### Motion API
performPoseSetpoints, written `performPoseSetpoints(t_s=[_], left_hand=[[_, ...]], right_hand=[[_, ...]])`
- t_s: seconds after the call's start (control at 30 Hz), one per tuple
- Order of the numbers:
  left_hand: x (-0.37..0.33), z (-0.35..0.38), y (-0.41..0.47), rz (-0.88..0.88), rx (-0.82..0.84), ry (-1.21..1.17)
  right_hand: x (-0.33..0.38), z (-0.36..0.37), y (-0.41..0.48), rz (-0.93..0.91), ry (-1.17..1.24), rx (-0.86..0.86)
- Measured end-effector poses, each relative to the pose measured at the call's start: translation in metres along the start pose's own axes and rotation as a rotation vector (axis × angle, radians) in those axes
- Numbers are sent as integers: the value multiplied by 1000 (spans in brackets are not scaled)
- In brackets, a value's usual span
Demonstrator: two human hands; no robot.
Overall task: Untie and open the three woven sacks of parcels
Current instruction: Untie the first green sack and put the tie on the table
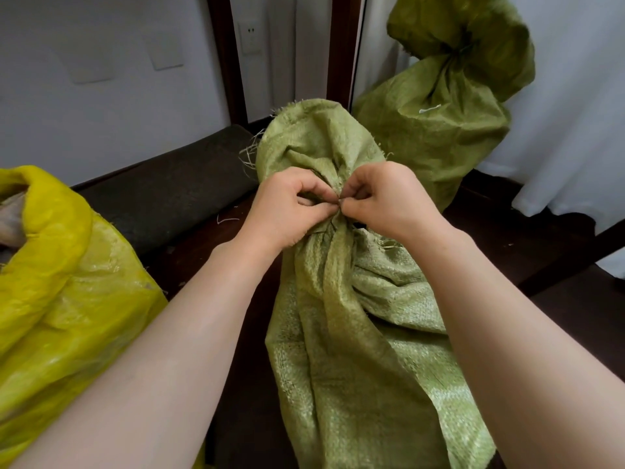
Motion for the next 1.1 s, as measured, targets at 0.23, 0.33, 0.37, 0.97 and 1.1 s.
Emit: performPoseSetpoints(t_s=[0.23,0.33,0.37,0.97,1.1], left_hand=[[1,-2,0,-72,-15,82],[1,1,2,-117,30,118],[1,1,2,-119,32,123],[7,2,1,-122,-2,12],[7,2,1,-113,-5,7]], right_hand=[[6,-2,-1,-76,-38,-3],[6,-1,-3,-87,-56,-18],[5,-1,-3,-85,-46,-24],[-13,4,-6,153,443,85],[-11,5,-3,90,279,33]])
Point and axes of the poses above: each hand's wrist, its own y-axis towards the middle knuckle, its own z-axis out of the palm, x = y × z, the point moved 5 cm from there along y, towards the middle knuckle, and after that the axes turned 6 degrees about -y, right-handed, at the moved point
